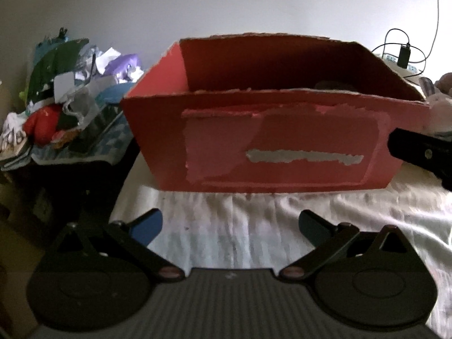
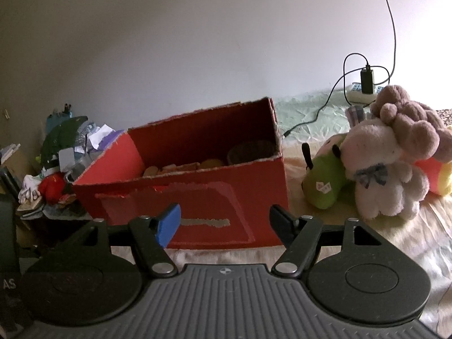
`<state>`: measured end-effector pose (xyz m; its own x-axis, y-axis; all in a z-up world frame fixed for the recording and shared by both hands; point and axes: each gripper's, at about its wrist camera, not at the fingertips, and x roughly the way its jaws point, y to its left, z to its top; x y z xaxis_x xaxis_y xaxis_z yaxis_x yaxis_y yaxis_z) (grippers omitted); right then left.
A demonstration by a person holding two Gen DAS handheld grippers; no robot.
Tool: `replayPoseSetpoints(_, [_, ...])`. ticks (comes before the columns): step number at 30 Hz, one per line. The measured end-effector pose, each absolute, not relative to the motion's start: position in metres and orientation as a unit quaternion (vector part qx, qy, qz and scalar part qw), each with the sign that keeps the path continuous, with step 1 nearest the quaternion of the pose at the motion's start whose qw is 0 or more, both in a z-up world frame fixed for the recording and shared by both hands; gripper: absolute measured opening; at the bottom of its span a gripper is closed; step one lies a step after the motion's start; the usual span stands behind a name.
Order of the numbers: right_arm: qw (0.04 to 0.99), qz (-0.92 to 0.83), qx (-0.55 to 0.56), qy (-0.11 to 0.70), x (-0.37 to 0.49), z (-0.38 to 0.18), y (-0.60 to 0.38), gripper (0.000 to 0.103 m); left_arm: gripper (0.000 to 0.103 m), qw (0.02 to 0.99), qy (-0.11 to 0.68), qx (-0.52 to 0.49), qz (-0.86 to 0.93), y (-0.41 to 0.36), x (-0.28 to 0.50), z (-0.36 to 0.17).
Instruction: Organize objects
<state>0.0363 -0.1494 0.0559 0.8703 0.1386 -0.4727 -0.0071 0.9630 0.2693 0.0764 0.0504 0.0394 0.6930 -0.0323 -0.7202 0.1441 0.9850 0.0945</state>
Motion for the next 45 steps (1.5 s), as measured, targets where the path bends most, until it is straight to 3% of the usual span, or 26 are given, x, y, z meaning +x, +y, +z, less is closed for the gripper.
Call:
replayPoseSetpoints(15, [0.975,0.044,0.119,0.185,0.038,0.088,-0.152,0.074,0.103,0.943,0.318,0.091,-0.038,0.04,0.085,0.089])
replayPoseSetpoints(21, [0.98,0.04,0.106,0.165,0.054,0.095,-0.147,0.078,0.103,0.946,0.312,0.088,-0.023,0.043,0.106,0.098])
replayPoseSetpoints(30, [0.971,0.044,0.126,0.199,0.084,0.096,-0.147,0.08,0.103,0.941,0.325,0.095,-0.015,0.045,0.132,0.102])
replayPoseSetpoints(37, [0.965,0.019,0.113,0.236,0.099,0.091,-0.141,0.09,0.103,0.938,0.332,0.094,-0.017,0.043,0.142,0.099])
replayPoseSetpoints(45, [0.962,0.009,0.118,0.245,0.116,0.088,-0.146,0.092,0.103,0.938,0.336,0.08,-0.021,0.045,0.154,0.093])
